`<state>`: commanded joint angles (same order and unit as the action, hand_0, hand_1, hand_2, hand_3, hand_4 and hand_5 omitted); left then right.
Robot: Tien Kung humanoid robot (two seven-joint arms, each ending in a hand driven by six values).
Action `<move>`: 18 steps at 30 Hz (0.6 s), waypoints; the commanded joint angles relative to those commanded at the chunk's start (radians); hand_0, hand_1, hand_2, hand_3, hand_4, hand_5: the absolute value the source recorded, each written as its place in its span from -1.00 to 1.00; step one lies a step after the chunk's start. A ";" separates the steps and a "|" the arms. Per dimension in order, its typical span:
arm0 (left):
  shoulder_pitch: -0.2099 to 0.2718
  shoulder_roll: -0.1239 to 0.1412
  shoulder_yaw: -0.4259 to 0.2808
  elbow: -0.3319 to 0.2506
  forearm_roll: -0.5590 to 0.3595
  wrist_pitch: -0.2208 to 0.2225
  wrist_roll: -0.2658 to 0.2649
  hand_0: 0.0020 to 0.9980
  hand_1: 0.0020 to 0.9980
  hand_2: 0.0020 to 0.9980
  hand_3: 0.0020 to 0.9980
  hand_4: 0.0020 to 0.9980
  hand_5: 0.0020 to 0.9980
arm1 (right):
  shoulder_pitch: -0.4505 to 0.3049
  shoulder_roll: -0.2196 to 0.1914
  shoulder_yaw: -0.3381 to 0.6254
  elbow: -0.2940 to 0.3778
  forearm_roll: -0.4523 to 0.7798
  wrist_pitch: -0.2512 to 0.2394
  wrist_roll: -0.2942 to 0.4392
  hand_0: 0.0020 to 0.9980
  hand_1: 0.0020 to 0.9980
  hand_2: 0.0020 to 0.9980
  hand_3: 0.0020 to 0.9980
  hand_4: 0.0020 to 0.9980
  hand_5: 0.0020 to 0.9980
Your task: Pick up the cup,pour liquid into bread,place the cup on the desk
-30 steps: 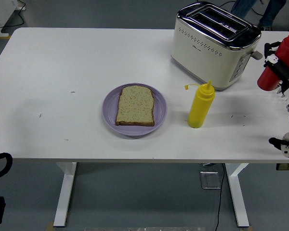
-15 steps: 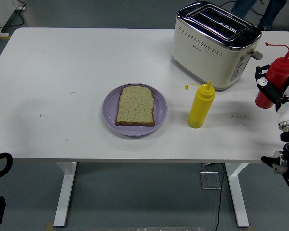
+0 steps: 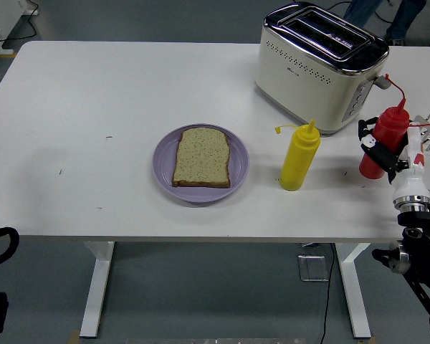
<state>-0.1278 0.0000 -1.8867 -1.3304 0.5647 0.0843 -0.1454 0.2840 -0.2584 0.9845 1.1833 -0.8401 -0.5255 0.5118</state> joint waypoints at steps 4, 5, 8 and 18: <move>0.001 0.000 0.000 0.000 0.000 0.000 0.000 0.57 0.47 0.48 0.39 0.15 1.00 | 0.002 0.006 -0.020 -0.014 0.018 -0.003 0.017 -0.77 -0.65 -0.47 -0.32 -0.08 -0.78; 0.001 0.000 0.000 0.000 0.000 0.000 0.000 0.57 0.47 0.48 0.39 0.15 1.00 | 0.003 0.007 -0.024 -0.017 0.023 -0.003 0.021 -0.77 -0.65 -0.47 -0.32 -0.08 -0.78; 0.002 0.000 0.001 0.000 0.000 0.000 0.000 0.57 0.47 0.48 0.39 0.15 1.00 | 0.006 0.010 -0.033 -0.027 0.035 -0.005 0.030 -0.77 -0.65 -0.47 -0.32 -0.08 -0.78; 0.004 0.000 0.004 -0.001 0.000 0.001 0.000 0.58 0.48 0.49 0.40 0.15 1.00 | 0.023 0.031 -0.050 -0.063 0.060 -0.001 0.042 -0.75 -0.63 -0.45 -0.31 -0.08 -0.77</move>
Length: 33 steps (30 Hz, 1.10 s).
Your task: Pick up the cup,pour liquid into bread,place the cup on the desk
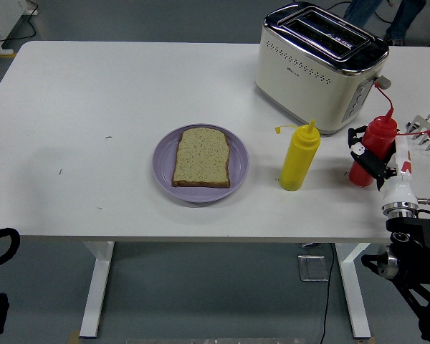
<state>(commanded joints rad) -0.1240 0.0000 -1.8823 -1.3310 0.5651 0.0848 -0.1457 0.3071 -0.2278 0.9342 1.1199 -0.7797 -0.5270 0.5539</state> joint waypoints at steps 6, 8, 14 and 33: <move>0.002 0.000 0.002 0.000 0.000 0.000 0.000 0.58 0.48 0.49 0.40 0.15 1.00 | 0.008 0.011 -0.012 -0.010 0.004 0.003 0.001 -0.74 -0.63 -0.45 -0.30 -0.08 -0.77; 0.004 0.000 0.003 0.000 0.000 0.001 0.000 0.58 0.48 0.49 0.40 0.15 1.00 | 0.012 0.015 -0.015 -0.017 0.006 0.003 0.003 -0.74 -0.63 -0.45 -0.30 -0.08 -0.77; 0.005 0.000 0.004 0.000 0.001 0.001 0.000 0.58 0.48 0.49 0.40 0.15 1.00 | 0.019 0.023 -0.018 -0.032 0.008 0.003 0.005 -0.74 -0.62 -0.44 -0.30 -0.07 -0.77; 0.001 0.000 -0.001 0.000 0.000 0.001 -0.001 0.59 0.47 0.49 0.39 0.15 1.00 | 0.019 0.023 -0.015 -0.049 0.015 0.015 0.008 -0.57 -0.46 -0.29 -0.21 -0.04 -0.75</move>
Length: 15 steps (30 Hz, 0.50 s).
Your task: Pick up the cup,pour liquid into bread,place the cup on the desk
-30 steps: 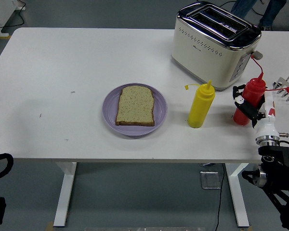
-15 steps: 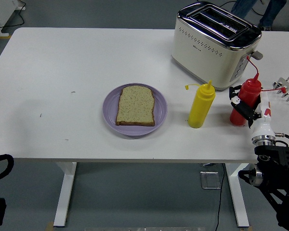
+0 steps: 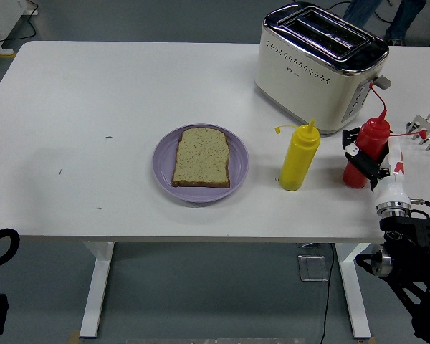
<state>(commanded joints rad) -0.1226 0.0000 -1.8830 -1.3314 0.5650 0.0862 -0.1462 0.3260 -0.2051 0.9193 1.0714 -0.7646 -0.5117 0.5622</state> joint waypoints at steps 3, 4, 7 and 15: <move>0.000 0.000 -0.001 -0.001 0.000 0.000 0.000 0.58 0.47 0.48 0.39 0.15 1.00 | -0.005 -0.001 0.002 -0.002 0.002 -0.001 0.002 -0.52 -0.40 -0.24 -0.17 -0.02 -0.75; 0.000 0.000 -0.001 -0.001 0.000 0.000 0.000 0.58 0.47 0.48 0.39 0.15 1.00 | -0.005 -0.001 0.002 -0.002 0.002 -0.001 0.002 -0.52 -0.40 -0.24 -0.17 -0.02 -0.75; 0.000 0.000 0.000 0.000 0.000 0.000 0.000 0.58 0.47 0.48 0.38 0.15 1.00 | -0.009 -0.001 0.004 -0.006 0.003 -0.002 0.005 -0.43 -0.27 -0.14 -0.12 0.01 -0.73; -0.002 0.000 -0.001 -0.001 0.000 0.000 -0.001 0.58 0.46 0.47 0.38 0.15 1.00 | -0.016 -0.003 0.005 -0.009 -0.005 -0.006 0.014 -0.28 -0.18 -0.07 -0.08 0.03 -0.71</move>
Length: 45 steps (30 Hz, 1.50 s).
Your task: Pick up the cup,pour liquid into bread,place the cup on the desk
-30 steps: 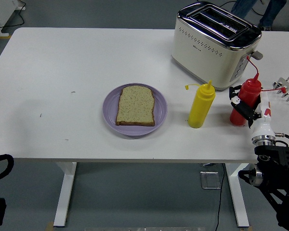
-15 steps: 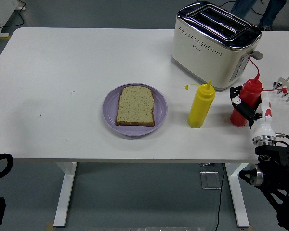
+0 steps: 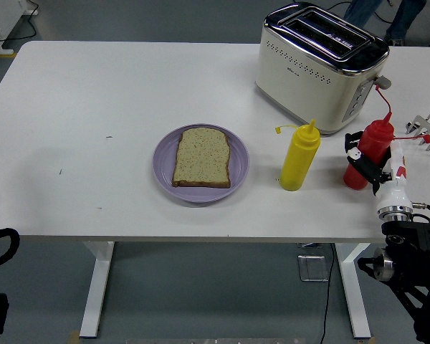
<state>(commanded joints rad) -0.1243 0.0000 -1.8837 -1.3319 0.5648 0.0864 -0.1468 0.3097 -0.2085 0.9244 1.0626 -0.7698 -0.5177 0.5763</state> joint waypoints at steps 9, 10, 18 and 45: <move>0.000 0.000 0.000 0.000 0.000 0.001 0.000 0.58 0.46 0.47 0.37 0.15 1.00 | -0.014 -0.004 -0.008 -0.001 -0.016 0.003 0.005 -0.15 -0.07 -0.01 -0.04 0.06 -0.70; 0.000 0.000 0.000 0.000 0.000 0.001 0.000 0.58 0.46 0.46 0.37 0.15 1.00 | -0.016 -0.004 -0.009 -0.001 -0.020 0.004 0.005 0.06 0.09 0.08 0.03 0.12 -0.69; 0.000 0.000 -0.001 0.000 -0.001 0.001 -0.001 0.57 0.46 0.46 0.36 0.14 1.00 | -0.026 -0.006 -0.014 -0.001 -0.049 0.003 0.006 0.37 0.31 0.29 0.25 0.19 -0.69; 0.006 0.000 0.007 -0.001 0.000 0.002 -0.002 0.56 0.45 0.46 0.37 0.14 1.00 | -0.064 -0.014 0.041 0.013 -0.098 0.054 -0.030 0.89 0.77 0.95 1.00 0.55 -0.59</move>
<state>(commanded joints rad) -0.1185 0.0000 -1.8762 -1.3331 0.5643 0.0886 -0.1492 0.2461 -0.2230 0.9652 1.0754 -0.8680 -0.4636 0.5464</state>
